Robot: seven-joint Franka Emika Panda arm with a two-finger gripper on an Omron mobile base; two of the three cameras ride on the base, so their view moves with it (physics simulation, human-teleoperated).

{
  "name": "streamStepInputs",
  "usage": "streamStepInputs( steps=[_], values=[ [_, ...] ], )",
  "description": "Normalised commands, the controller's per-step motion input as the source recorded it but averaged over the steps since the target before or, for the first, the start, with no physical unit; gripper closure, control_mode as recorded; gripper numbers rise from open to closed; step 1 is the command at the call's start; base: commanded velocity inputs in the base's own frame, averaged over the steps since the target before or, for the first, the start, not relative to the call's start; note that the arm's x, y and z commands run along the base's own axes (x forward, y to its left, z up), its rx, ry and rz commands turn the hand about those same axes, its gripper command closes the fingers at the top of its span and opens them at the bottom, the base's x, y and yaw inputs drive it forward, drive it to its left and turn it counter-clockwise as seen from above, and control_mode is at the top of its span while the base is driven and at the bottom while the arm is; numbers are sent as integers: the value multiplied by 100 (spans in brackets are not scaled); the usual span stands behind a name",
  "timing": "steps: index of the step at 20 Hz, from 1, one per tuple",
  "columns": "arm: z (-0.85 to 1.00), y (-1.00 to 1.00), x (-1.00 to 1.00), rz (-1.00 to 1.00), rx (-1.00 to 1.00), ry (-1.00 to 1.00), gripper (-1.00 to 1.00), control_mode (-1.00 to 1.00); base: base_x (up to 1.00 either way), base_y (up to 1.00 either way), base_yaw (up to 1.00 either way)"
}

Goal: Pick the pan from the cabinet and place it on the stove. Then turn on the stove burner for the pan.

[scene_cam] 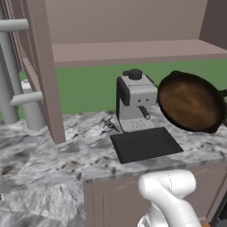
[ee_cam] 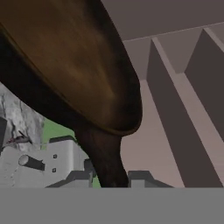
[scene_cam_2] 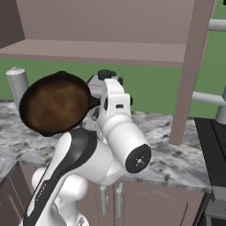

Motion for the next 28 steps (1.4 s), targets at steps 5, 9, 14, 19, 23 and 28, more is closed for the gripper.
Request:
streamStepInputs(
  steps=[5,9,14,19,23,28],
  values=[
    [0,0,0,0,0,0,100,-100,0,0,0],
    [0,0,-13,0,0,-6,100,-100,0,0,0],
    [-4,0,-39,0,0,-11,100,-100,0,0,0],
    [0,0,0,0,0,0,100,100,-66,1,-4],
    [0,0,0,0,0,0,100,100,-69,0,-5],
    [0,0,0,0,0,0,100,100,-67,-6,-7]
  ],
)
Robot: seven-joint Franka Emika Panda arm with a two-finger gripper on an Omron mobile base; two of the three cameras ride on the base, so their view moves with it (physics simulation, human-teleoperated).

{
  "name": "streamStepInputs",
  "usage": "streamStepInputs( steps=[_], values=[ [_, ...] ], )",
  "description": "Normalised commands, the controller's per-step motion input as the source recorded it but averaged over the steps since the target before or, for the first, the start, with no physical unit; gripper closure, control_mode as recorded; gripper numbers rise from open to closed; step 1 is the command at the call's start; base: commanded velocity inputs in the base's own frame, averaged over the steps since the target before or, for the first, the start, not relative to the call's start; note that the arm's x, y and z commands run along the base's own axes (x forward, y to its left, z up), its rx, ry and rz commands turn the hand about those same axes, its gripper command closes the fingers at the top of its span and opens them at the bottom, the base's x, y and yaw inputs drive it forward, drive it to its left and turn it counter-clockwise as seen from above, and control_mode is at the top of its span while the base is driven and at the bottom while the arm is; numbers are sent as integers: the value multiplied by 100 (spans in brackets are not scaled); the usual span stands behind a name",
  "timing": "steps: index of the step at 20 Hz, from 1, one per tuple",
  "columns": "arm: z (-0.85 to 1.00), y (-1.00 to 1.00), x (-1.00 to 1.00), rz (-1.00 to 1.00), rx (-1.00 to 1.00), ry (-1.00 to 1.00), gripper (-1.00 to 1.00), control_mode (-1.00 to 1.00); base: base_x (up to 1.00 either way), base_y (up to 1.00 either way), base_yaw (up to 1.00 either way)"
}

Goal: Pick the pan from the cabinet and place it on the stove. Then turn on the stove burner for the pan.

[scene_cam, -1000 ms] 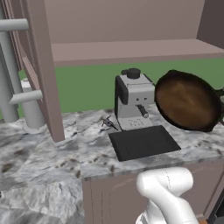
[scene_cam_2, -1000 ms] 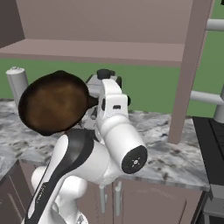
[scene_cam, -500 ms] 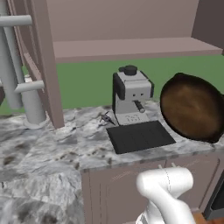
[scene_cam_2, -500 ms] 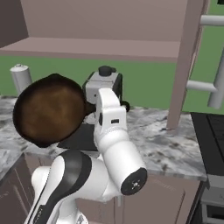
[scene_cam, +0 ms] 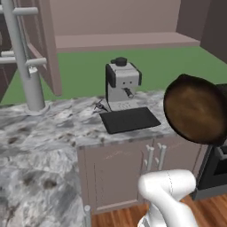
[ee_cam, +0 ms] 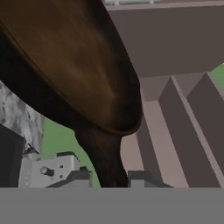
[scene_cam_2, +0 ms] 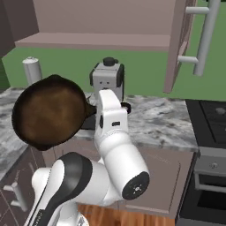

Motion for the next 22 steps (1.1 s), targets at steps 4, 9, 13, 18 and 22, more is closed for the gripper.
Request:
streamStepInputs(
  steps=[4,9,13,18,22],
  values=[
    [0,0,0,0,0,0,100,100,-69,-20,-6],
    [0,0,0,0,0,0,100,100,-47,-42,-6],
    [0,0,0,0,0,0,100,100,-12,-64,-4],
    [0,0,0,0,0,0,100,100,0,-67,-2],
    [0,0,0,0,0,0,100,100,-2,-67,-2]
  ],
)
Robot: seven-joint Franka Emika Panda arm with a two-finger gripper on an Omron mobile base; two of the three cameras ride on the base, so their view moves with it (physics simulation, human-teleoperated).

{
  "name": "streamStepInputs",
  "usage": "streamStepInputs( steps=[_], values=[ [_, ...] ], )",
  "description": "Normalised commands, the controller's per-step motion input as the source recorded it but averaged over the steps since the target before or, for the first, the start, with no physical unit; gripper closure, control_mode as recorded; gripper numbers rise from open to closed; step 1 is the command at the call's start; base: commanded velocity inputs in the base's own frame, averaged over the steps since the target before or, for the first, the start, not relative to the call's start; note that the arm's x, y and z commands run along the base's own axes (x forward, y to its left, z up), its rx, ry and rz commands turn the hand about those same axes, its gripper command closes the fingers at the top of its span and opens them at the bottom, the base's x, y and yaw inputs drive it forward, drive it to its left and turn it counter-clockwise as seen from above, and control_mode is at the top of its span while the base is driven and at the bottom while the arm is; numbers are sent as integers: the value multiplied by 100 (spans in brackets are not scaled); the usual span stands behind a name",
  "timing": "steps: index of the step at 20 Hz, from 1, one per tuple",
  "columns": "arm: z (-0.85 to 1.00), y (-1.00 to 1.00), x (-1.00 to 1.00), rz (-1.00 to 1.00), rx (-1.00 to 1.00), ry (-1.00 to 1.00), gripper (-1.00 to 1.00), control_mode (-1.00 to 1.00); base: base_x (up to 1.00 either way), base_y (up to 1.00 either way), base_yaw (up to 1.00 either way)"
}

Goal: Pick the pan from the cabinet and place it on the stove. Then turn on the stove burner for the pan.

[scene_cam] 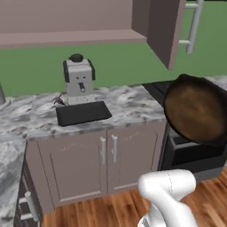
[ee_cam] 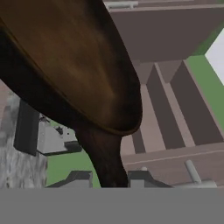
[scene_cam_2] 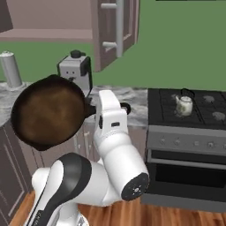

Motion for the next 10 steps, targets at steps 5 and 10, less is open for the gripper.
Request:
streamStepInputs(
  steps=[5,10],
  values=[
    [0,0,0,0,0,0,100,100,-3,-75,-2],
    [0,0,0,0,0,0,100,100,0,-79,-1]
  ],
)
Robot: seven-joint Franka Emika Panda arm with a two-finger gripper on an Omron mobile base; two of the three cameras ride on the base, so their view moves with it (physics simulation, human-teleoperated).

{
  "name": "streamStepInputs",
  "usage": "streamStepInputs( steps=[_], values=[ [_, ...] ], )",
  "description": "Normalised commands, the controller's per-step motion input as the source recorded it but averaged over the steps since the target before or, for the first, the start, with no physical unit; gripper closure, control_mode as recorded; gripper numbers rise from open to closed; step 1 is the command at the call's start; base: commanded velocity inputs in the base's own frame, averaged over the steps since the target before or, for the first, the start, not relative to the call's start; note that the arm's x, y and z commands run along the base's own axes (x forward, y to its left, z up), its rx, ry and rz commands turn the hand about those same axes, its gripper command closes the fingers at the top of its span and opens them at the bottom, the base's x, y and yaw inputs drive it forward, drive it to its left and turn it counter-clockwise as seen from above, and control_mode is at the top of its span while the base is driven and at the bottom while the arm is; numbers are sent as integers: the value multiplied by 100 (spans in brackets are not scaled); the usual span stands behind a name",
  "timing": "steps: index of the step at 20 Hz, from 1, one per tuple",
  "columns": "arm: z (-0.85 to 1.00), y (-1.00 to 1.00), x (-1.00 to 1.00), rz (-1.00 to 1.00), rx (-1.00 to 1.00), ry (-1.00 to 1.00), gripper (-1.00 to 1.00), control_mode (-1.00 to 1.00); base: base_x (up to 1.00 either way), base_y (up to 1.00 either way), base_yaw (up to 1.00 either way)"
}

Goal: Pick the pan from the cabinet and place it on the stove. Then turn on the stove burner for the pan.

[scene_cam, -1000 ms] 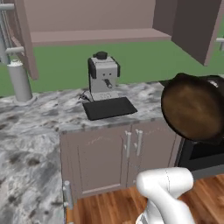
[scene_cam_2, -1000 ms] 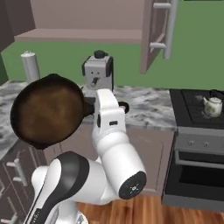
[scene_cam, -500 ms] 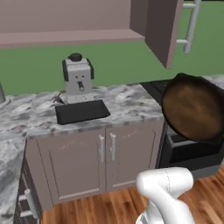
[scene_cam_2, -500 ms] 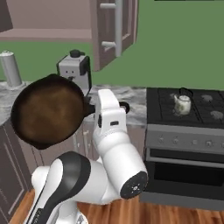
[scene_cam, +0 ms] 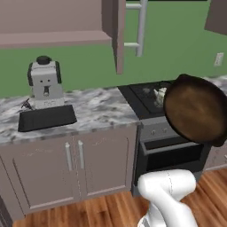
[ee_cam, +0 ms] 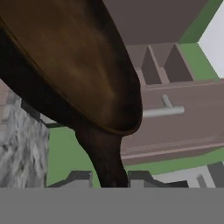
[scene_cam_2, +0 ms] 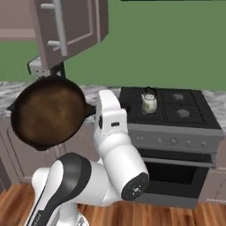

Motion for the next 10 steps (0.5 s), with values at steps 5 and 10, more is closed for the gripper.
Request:
streamStepInputs(
  steps=[5,10],
  values=[
    [0,0,0,0,0,0,100,100,0,-80,0],
    [0,0,0,0,0,0,100,100,1,-79,0]
  ],
)
